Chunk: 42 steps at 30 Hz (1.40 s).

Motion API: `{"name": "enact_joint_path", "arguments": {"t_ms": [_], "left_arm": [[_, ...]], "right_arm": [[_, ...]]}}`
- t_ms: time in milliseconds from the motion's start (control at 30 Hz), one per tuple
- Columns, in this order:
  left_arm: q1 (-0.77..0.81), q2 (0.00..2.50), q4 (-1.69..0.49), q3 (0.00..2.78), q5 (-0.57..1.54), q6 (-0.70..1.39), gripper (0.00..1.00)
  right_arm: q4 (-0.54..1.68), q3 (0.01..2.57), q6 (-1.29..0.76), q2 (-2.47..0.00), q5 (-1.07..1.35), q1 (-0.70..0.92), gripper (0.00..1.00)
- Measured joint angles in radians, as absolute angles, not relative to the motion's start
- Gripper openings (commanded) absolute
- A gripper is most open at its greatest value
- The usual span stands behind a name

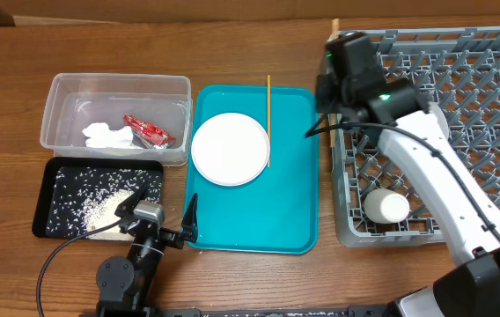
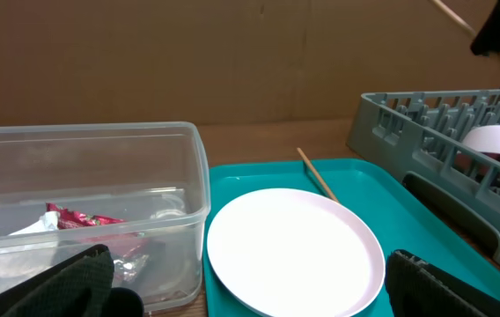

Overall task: Sort waste into correct bins and load items into the dishwasher
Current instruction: 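Grasp one wooden chopstick with the right gripper, then carry the chopstick right and drop it into the rack, then return the right gripper to the second chopstick on the tray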

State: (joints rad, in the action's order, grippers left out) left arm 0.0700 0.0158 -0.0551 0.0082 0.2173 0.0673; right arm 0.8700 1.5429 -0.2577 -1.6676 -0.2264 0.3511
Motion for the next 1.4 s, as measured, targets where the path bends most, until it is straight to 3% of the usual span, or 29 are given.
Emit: {"name": "enact_joint_path", "arguments": {"t_ms": [167, 233, 267, 600, 800, 1133, 1267, 1400], "left_arm": [[0.070, 0.016, -0.056, 0.008, 0.217, 0.067, 1.00], [0.070, 0.016, -0.055, 0.008, 0.218, 0.067, 1.00], [0.070, 0.016, -0.056, 0.008, 0.217, 0.067, 1.00], [0.070, 0.016, -0.055, 0.008, 0.218, 0.067, 1.00], [0.070, 0.016, -0.055, 0.008, 0.217, 0.067, 1.00], [0.070, 0.016, -0.055, 0.008, 0.217, 0.067, 1.00], [0.070, 0.016, -0.055, 0.008, 0.217, 0.067, 1.00], [0.070, 0.016, -0.056, 0.008, 0.218, 0.067, 1.00]], "right_arm": [[0.865, 1.505, -0.203, -1.742, -0.240, 0.290, 0.06], [0.865, 1.489, -0.181, -1.789, -0.243, 0.281, 0.28], [0.862, 1.482, -0.172, -1.807, -0.250, 0.281, 0.30], [0.833, 1.493, -0.131, -1.804, -0.183, 0.345, 0.43], [0.675, 1.496, -0.182, -1.808, -0.023, 0.472, 0.42], [0.416, 1.499, -0.210, -2.069, -0.079, 0.514, 0.41], [0.400, 1.499, -0.231, -2.155, -0.087, 0.512, 0.28], [0.395, 1.498, -0.243, -2.182, -0.093, 0.512, 0.07]]}}
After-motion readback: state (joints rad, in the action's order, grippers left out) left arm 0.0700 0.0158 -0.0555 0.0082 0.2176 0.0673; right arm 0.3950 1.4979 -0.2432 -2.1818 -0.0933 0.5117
